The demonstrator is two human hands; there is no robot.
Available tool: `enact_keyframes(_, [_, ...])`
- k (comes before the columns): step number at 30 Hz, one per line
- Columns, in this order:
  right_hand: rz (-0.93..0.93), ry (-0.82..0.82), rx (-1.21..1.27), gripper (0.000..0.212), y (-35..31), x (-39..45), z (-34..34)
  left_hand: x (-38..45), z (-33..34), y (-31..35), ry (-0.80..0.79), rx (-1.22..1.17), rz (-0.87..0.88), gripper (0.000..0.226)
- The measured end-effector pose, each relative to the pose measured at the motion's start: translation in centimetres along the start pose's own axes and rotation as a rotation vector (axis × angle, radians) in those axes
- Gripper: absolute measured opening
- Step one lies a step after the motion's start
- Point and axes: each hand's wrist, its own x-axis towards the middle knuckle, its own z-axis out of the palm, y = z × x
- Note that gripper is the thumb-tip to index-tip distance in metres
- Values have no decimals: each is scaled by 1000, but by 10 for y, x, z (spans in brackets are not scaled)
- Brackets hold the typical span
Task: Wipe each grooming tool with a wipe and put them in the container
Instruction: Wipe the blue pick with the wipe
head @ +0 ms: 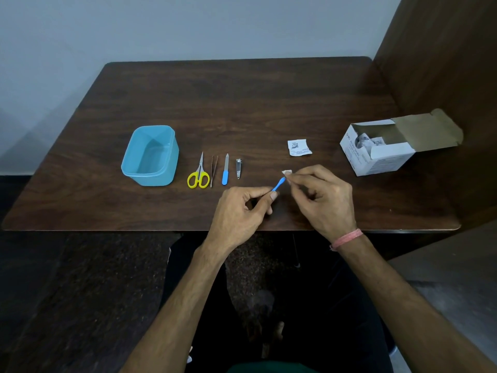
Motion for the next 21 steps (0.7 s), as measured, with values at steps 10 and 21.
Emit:
enact_keyframes(10, [70, 70, 48, 10, 3, 1, 0, 0, 1, 0, 19, -12, -2, 15])
enact_keyframes(21, [51, -29, 70, 16, 0, 2, -1, 0, 1, -1, 30, -1, -2, 15])
